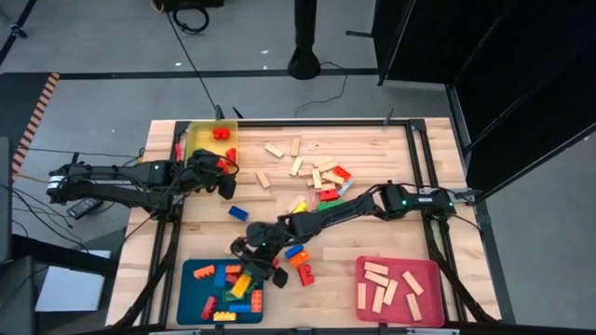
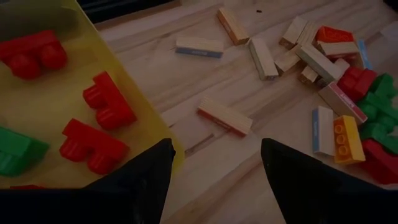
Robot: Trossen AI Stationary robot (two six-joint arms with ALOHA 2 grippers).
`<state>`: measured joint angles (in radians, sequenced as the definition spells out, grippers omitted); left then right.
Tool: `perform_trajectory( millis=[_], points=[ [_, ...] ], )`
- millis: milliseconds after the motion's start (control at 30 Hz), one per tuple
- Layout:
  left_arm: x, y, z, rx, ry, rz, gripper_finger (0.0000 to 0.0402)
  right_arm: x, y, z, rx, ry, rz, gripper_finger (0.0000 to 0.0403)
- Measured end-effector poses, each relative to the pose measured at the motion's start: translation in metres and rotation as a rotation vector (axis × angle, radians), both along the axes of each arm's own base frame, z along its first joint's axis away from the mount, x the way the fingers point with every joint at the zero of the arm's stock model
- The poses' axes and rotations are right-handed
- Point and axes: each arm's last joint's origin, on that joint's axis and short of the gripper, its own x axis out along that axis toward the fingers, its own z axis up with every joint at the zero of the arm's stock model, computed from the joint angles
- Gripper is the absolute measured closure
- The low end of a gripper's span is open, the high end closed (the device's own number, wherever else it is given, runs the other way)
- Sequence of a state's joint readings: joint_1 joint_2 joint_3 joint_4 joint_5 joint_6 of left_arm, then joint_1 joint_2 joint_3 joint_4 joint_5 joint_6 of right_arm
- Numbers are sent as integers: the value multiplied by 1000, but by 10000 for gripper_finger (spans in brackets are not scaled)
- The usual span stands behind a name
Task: Sort blocks by size
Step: Put the yellow game piece into the blue bin, then put the blue game piece into the blue bin
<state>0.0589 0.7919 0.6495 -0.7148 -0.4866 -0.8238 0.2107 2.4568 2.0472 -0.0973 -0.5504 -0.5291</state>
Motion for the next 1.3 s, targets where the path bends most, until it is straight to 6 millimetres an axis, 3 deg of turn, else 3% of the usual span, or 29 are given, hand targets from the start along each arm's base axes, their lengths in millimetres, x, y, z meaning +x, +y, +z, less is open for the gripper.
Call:
perform_trajectory(
  millis=[167, 367, 467, 567, 733, 933, 1000, 1100, 1300],
  points=[
    [1, 0, 1, -1, -16, -2, 149, -1, 1, -2, -5, 15, -17, 234],
    [1, 0, 1, -2, -16, -3, 149, 0, 0, -3, -7, 48, -100, 96],
    [1, 0, 1, -2, -16, -3, 149, -1, -2, -5, -47, 70, -168, 54],
    [1, 0, 1, -3, -16, -5, 149, -5, -6, 8, -135, 82, -302, 43],
    [1, 0, 1, -1, -12, -8, 149, -22, -24, 61, -209, 118, -435, 52],
    [1, 0, 1, -2, -12, -10, 149, -60, -49, 77, -268, 471, -543, 65],
    [1, 0, 1, -1, -11, -12, 149, -72, -56, 72, -296, 619, -528, 70],
    [1, 0, 1, 0, -9, -14, 149, -81, -59, 47, -309, 765, -494, 78],
    [1, 0, 1, 0, -9, -15, 149, -89, -53, 6, -341, 798, -440, 91]
  ],
)
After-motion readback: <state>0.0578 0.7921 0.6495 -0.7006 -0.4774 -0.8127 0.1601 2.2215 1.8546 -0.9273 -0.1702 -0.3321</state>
